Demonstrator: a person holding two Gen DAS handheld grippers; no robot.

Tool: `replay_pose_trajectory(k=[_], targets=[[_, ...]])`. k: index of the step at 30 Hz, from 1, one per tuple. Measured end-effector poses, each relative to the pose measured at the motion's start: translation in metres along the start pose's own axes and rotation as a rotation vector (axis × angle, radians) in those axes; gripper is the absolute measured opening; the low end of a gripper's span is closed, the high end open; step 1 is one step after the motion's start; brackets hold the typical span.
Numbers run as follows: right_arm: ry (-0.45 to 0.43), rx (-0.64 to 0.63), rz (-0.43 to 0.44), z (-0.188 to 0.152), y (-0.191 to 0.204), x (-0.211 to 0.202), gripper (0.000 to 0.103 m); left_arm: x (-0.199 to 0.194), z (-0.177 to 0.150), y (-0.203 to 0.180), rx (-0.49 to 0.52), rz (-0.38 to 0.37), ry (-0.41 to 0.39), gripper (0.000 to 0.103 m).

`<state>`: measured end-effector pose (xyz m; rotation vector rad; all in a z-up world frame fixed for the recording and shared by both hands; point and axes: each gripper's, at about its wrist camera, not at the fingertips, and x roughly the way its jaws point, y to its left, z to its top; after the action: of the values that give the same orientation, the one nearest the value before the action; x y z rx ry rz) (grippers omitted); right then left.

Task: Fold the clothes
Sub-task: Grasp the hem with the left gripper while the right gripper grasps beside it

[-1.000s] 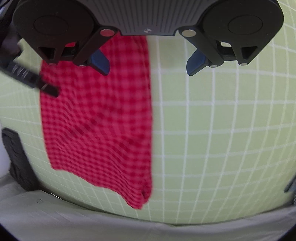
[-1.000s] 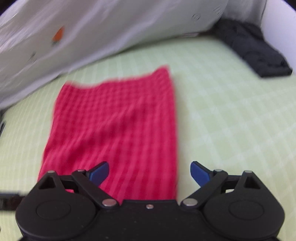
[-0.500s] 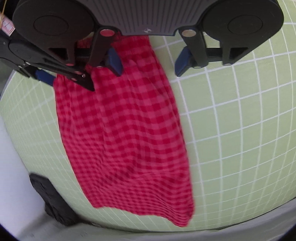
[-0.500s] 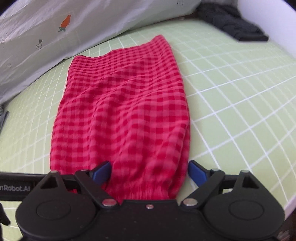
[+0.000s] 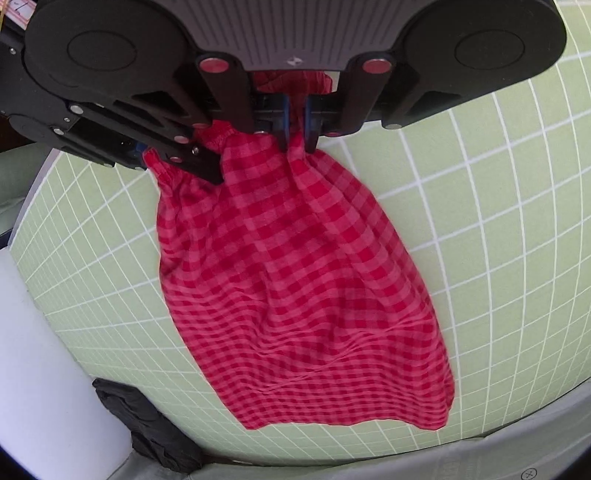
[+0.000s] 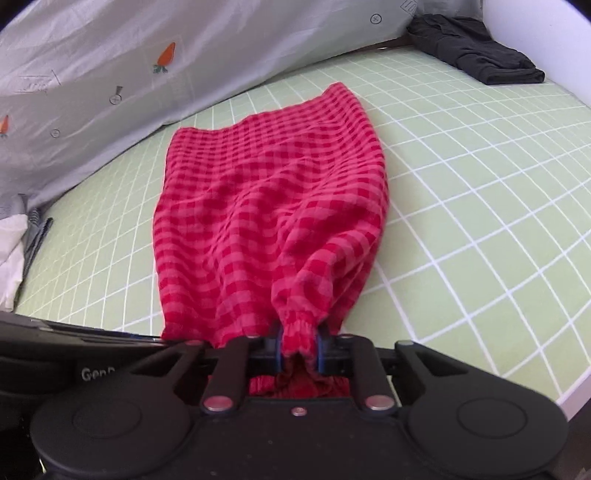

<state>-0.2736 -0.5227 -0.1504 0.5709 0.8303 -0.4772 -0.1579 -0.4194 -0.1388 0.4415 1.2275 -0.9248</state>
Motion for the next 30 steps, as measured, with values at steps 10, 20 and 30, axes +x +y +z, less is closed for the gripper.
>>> replay_pose_trajectory(k=[10,20,30], targets=[[-0.018,-0.061,0.100,0.035,-0.048,-0.029,0.013,-0.029,0.012,-0.053,-0.070,-0.028,-0.074,0.005],[-0.042,-0.166,0.175,0.091,-0.050,-0.043,0.013,-0.068,0.044,-0.035,-0.262,-0.094,-0.240,0.004],[-0.013,-0.162,0.197,0.167,-0.002,0.009,0.014,-0.057,0.117,0.046,-0.456,-0.156,-0.337,0.004]])
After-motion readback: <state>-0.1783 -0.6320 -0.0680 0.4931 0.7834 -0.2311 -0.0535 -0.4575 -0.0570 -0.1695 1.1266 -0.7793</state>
